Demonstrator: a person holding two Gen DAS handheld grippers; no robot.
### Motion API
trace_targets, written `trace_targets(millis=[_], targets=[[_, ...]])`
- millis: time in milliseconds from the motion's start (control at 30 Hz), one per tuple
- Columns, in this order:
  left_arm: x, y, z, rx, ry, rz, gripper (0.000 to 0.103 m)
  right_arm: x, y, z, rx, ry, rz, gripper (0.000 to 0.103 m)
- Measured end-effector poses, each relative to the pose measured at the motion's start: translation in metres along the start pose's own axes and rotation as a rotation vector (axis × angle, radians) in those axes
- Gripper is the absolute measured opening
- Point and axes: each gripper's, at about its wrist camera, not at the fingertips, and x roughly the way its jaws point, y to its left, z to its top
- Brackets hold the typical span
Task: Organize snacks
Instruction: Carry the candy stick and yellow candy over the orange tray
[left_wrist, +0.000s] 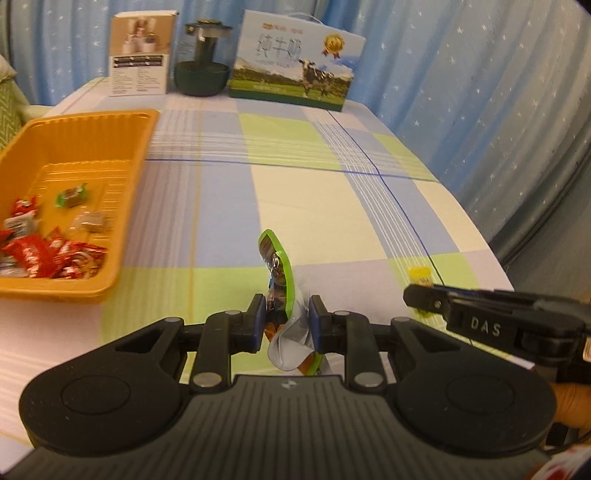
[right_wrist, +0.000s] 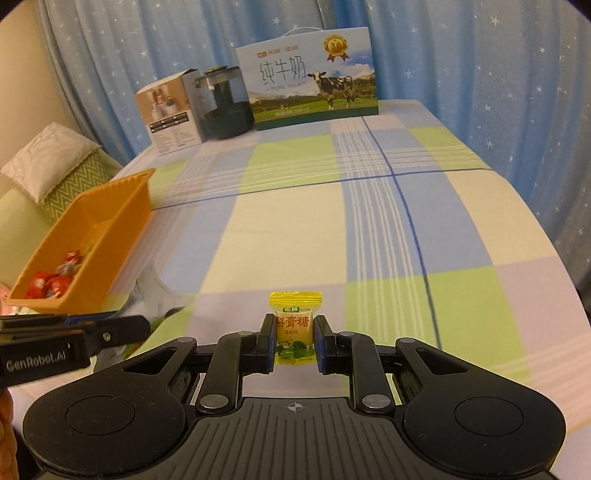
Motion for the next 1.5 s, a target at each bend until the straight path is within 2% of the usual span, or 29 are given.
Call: trace_targets(millis=[433, 867, 1200, 1500], targets=[[-0.076, 0.031, 0.004, -0.05, -0.081, 0.034, 0.022, -0.033, 0.075, 0.006, -0.079, -0.041, 0.056, 0.021], [-0.128, 0.088, 0.001, -0.099, -0.139, 0.129, 0.022, -0.029, 0.16, 0.014, -0.188, -0.053, 0.165, 0.021], [-0.144, 0.126, 0.002, -0.127, -0.155, 0.178, 0.022, -0.009, 0.202, 0.018, -0.243, -0.039, 0.222, 0.021], [-0.137, 0.148, 0.017, -0.132, -0.162, 0.191, 0.022, 0.017, 0.219, 0.036, -0.253, -0.032, 0.248, 0.021]])
